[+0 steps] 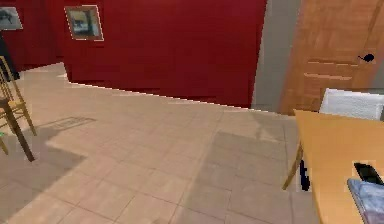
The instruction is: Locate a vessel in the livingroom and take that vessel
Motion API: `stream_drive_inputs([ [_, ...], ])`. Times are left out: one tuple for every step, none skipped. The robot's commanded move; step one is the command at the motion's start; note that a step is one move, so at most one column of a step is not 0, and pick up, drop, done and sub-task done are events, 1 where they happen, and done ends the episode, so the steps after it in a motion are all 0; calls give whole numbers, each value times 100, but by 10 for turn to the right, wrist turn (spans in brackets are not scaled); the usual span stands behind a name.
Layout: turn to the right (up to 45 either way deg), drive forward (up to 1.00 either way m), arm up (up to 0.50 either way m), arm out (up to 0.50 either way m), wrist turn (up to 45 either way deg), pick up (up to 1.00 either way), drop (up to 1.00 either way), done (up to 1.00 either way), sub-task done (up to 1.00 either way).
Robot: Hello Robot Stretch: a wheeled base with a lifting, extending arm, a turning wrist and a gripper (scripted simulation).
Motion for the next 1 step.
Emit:
stream_drive_inputs([
  [390, 0, 0, 0, 0, 0, 0, 0, 0],
])
